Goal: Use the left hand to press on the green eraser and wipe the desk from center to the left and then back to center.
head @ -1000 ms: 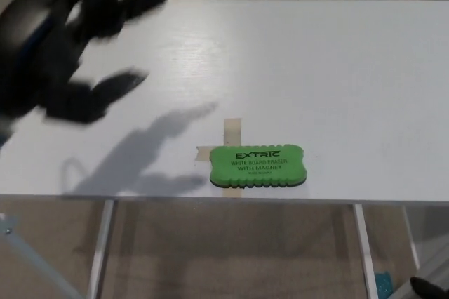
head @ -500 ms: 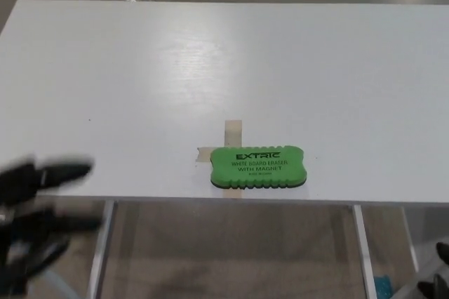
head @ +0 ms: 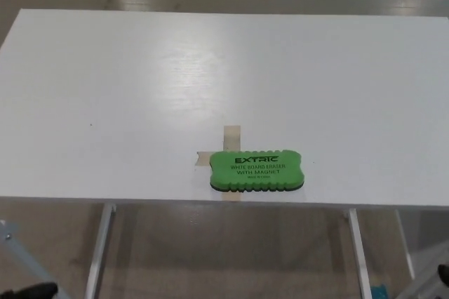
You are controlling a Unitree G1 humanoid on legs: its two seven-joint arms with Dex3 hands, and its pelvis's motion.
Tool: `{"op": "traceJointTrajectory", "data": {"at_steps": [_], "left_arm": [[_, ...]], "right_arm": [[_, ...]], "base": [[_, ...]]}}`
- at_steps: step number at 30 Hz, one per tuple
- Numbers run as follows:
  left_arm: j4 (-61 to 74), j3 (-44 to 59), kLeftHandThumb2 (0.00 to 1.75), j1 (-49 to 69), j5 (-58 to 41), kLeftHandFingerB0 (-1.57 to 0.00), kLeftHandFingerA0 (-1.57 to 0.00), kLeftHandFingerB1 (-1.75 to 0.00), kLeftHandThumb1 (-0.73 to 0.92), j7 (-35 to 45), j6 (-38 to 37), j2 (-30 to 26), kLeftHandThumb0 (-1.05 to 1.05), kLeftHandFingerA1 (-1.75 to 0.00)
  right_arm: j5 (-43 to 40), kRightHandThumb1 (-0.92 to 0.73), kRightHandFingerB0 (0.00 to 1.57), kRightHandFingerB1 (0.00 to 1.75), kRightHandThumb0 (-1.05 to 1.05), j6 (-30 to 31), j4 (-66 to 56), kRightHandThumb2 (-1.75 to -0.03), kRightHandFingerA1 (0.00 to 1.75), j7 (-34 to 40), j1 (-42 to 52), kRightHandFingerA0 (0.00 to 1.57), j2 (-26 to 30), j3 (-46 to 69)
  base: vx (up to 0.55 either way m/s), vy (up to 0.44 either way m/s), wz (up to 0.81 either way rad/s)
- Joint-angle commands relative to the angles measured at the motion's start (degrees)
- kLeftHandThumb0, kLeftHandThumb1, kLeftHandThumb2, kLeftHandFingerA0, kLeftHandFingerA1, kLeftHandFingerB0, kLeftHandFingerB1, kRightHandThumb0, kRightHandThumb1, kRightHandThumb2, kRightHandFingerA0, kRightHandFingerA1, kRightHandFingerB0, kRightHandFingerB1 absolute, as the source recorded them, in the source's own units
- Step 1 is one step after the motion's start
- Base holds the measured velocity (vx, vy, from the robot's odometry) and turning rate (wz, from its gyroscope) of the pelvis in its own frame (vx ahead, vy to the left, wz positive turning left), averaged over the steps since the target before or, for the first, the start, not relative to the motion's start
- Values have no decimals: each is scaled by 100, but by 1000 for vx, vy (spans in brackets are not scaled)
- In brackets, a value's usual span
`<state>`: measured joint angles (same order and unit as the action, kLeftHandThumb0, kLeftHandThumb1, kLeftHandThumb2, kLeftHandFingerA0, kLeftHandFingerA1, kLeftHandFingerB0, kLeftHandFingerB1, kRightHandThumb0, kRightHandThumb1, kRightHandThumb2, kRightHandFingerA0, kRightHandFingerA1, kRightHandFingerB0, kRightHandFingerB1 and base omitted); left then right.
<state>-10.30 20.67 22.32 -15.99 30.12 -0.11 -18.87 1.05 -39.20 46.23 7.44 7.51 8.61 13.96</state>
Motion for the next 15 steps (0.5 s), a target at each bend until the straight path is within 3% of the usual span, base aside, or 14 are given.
{"op": "traceJointTrajectory", "data": {"at_steps": [1,6,15], "left_arm": [[-1609,-440,60,-521,1221,-51,-71,-37,68,-1420,-629,168,-41,-43],[-2088,-653,60,-704,1375,-50,-69,-36,68,-1475,-986,8,-44,-42],[-2537,-769,60,-796,1393,-49,-66,-36,68,-1620,-1448,-40,-46,-42]], "right_arm": [[42,-77,55,38,-44,77,562,-64,56,-357,228,85,-218,-291],[115,-78,53,37,-44,94,840,-64,56,-429,163,84,31,-381],[29,-78,52,37,-45,-27,1019,-64,55,-435,92,84,9,-431]], "base": [[0,0,0],[0,0,0],[0,0,0]]}}
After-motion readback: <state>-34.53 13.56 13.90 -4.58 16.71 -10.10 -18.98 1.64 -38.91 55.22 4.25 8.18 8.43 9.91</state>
